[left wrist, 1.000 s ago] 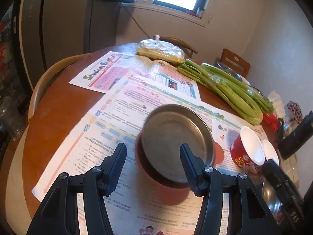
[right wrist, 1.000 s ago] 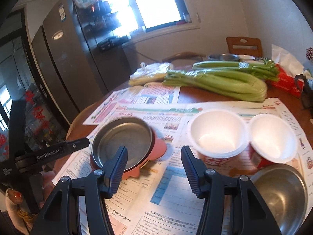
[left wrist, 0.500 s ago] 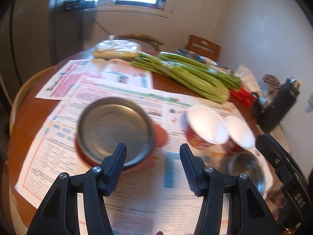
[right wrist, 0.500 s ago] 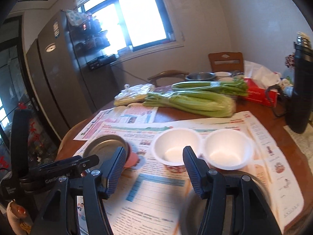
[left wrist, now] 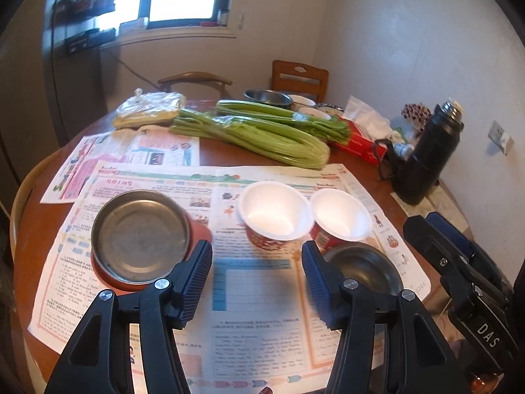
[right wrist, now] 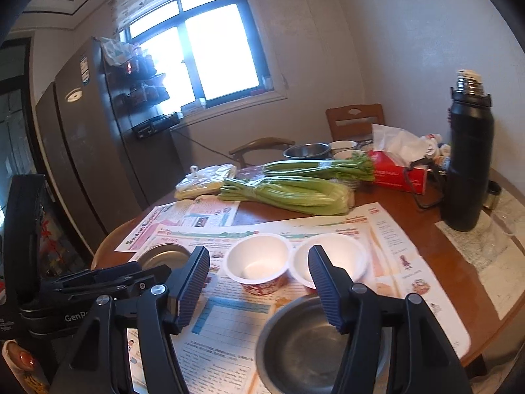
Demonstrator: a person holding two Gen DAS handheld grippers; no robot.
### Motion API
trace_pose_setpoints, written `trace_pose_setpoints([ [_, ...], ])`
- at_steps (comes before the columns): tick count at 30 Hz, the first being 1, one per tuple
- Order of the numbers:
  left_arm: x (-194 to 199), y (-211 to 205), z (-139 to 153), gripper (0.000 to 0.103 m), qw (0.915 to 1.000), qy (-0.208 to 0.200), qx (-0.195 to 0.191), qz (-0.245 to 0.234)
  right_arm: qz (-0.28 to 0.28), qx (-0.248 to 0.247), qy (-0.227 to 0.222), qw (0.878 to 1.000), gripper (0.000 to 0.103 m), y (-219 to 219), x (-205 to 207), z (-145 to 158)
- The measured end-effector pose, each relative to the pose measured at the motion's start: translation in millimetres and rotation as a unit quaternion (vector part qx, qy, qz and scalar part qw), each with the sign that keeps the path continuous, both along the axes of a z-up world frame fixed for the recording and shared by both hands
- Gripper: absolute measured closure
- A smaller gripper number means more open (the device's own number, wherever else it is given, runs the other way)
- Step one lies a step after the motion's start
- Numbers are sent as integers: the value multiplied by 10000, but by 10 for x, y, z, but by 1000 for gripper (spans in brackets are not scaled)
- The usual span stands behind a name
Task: Organize plates and bowls
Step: 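Move the left gripper to the rim of the large steel bowl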
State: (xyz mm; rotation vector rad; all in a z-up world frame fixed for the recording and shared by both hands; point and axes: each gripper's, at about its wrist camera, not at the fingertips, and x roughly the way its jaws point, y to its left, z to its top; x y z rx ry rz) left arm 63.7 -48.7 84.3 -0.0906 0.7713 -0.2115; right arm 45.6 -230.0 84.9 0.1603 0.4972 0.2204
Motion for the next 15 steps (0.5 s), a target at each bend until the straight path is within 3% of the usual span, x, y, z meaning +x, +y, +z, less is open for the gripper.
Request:
trace_pose_setpoints([
  [15, -195, -484, 100, 44, 9988, 116, 41, -466, -791, -304, 239, 9961, 41, -725, -299, 44],
])
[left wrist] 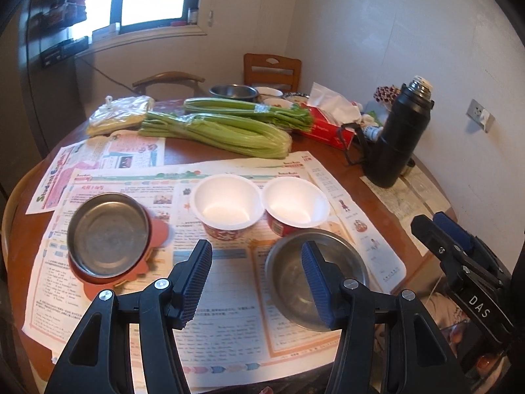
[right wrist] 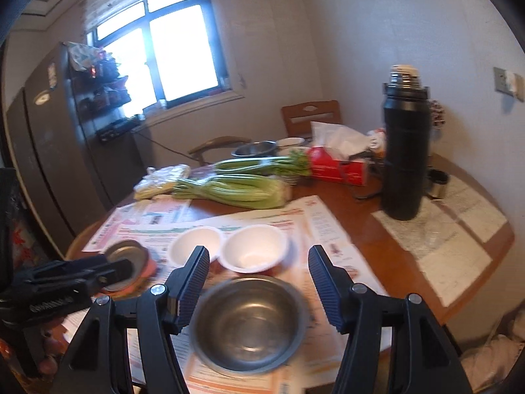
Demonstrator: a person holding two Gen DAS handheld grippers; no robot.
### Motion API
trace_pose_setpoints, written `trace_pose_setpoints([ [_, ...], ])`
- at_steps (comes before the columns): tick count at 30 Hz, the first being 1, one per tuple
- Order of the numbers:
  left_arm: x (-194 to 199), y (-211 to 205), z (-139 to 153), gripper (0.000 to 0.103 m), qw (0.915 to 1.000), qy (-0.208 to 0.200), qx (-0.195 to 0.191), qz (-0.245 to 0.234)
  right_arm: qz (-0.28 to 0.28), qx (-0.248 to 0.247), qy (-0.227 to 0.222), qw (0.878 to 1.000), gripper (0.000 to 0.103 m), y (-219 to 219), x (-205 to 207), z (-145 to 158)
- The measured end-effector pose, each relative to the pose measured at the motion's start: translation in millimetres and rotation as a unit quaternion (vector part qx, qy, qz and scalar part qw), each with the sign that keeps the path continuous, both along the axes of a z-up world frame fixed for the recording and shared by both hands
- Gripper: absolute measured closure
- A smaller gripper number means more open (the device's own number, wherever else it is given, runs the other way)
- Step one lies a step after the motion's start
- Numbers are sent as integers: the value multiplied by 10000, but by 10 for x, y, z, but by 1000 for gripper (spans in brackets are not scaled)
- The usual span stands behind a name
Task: Organize plates and bowls
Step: 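Move the left gripper to the rim of the large steel bowl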
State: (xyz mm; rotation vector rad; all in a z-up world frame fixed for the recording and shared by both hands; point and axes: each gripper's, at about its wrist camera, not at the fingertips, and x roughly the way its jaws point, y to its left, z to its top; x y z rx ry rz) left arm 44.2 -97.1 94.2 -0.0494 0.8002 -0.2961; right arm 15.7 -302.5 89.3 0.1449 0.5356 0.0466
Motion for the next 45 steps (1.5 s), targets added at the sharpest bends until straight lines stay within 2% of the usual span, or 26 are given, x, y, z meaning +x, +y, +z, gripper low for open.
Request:
trace_pose_setpoints([
  [4, 7, -135, -96, 44, 9997, 150, 125, -136, -163, -87, 228, 9996, 41, -150, -35, -84],
  [9, 65, -306, -287, 44, 9982, 416, 254, -339, -178, 30, 592, 9981, 41, -212, 63, -273],
  [12, 93, -372, -349, 44, 9981, 450, 217, -355, -47, 55, 881, 9961, 41, -198, 100, -385],
  [17, 145, -450, -489, 44, 9964, 660, 180, -505, -135, -16, 1005, 9948, 41, -250, 75, -457],
  [21, 179, -511, -573, 44, 9948, 832, 228, -538, -218, 246, 1335, 9905, 41, -340, 31, -602],
  [25, 195, -543, -616, 44, 9945, 856, 186, -574, -127, 285, 1343, 9904, 41, -366, 18, -660],
  [27, 231, -527, -669, 44, 9940, 944, 186, -523, -151, 175, 1277, 9916, 41, -380, 51, -649],
  [31, 311, -496, -788, 44, 9928, 1088, 236, -447, -248, 292, 1256, 9913, 41, -469, 114, -648],
  [34, 347, -468, -882, 44, 9911, 1245, 128, -452, -265, 226, 1281, 9912, 41, -476, 158, -691],
  [45, 493, -364, -1073, 44, 9889, 1459, 58, -291, 148, 27, 1471, 9890, 41, -135, 335, -980],
])
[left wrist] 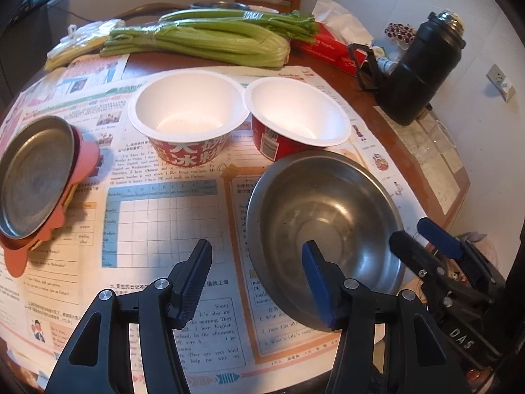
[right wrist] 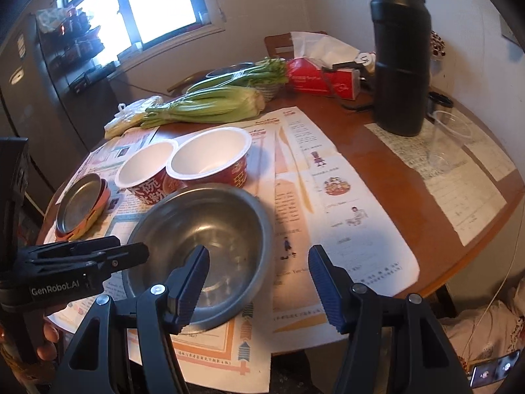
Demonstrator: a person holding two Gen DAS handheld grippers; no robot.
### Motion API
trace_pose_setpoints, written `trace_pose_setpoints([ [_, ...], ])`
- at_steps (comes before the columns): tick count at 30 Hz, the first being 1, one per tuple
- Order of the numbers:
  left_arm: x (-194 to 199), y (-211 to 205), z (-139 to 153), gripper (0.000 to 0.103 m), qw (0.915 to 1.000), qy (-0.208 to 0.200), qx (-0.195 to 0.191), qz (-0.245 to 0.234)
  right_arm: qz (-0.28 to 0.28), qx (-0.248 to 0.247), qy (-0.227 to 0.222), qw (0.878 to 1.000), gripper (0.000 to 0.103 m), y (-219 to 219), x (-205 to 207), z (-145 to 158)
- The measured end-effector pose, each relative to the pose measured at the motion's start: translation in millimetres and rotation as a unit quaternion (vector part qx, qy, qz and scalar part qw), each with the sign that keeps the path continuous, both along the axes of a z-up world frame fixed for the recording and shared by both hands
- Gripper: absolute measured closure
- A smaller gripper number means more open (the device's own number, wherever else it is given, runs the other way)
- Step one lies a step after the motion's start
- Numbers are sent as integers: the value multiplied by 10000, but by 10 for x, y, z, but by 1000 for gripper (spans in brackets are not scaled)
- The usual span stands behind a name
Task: Organize plates and bowls
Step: 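Move the left gripper to the rim of the large steel bowl, then grasp the steel bowl rim with the left gripper and lift it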
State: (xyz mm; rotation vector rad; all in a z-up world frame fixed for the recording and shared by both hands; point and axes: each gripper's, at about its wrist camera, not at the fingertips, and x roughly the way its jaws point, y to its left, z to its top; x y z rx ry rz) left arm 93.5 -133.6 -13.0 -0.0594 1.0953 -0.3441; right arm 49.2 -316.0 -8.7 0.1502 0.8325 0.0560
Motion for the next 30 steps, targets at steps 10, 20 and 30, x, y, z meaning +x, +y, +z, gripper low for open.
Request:
trace_pose_setpoints([
  [10, 187, -80, -86, 44, 10000, 31, 42, 19, 154, -129, 145, 9997, 41, 5, 156, -218],
  [20, 270, -147, -202, 44, 9999, -23, 107, 42, 211, -285, 138, 9993, 47, 105, 213, -323],
  [30, 268, -220, -244, 45, 10000, -13, 6, -46, 536, -466, 22, 9975, 60, 268, 197, -336],
])
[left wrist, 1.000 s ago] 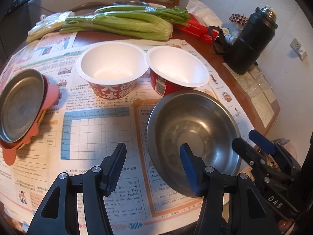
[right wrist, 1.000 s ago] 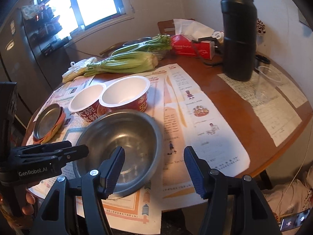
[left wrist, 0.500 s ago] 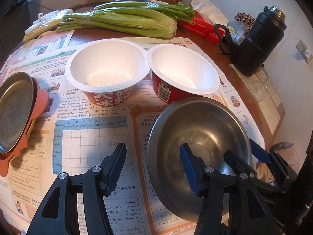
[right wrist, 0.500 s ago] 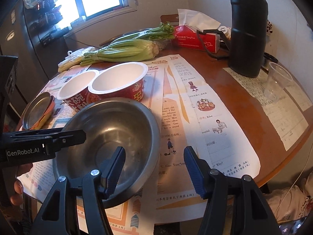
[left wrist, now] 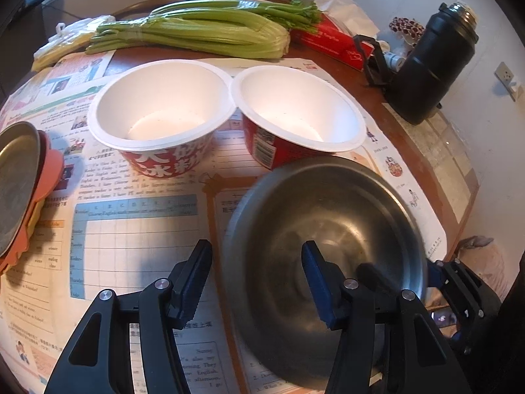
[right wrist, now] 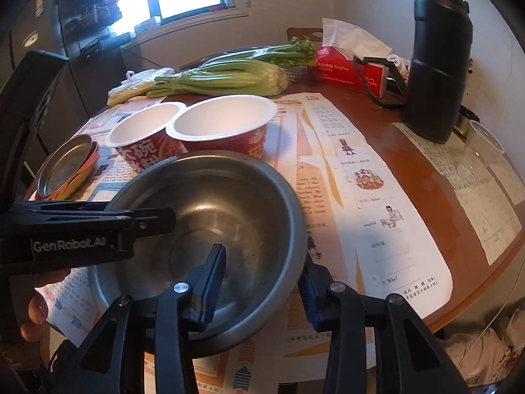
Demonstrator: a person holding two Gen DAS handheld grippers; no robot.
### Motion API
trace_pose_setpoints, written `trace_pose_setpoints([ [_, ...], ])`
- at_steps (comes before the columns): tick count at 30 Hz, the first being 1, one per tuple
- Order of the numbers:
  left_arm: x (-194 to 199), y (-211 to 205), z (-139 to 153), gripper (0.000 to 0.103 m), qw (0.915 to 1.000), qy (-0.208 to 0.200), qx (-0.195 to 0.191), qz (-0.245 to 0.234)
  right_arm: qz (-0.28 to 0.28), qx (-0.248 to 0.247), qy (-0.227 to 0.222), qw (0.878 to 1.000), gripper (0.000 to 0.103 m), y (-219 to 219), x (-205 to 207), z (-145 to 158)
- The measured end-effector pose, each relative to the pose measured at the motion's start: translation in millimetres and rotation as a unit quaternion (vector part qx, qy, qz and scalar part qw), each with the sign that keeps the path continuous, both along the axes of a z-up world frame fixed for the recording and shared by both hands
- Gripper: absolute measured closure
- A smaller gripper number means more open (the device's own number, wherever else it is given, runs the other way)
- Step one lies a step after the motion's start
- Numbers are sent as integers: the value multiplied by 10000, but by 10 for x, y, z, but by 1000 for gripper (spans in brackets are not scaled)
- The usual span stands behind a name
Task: Organize plates and bowls
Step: 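Grasp the steel bowl rim with the left gripper and lift it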
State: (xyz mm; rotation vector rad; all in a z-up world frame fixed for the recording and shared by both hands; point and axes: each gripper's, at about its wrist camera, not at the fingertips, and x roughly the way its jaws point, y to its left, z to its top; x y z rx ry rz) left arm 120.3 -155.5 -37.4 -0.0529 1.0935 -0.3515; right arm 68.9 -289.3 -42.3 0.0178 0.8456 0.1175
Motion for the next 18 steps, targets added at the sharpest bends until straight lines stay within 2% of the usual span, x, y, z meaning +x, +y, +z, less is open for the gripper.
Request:
trace_pose_setpoints([
  [9, -80, 135, 31, 47, 9999, -46, 45, 159, 354, -18, -16, 9994, 60, 225, -73, 44],
  [12, -146, 228, 92, 47, 9997, -52, 50, 215, 460, 103, -66, 9989, 60, 276, -119, 108],
  [18, -360, 408, 304, 47, 9989, -327, 120, 321, 666, 269, -255, 9971, 60, 416, -253, 276],
])
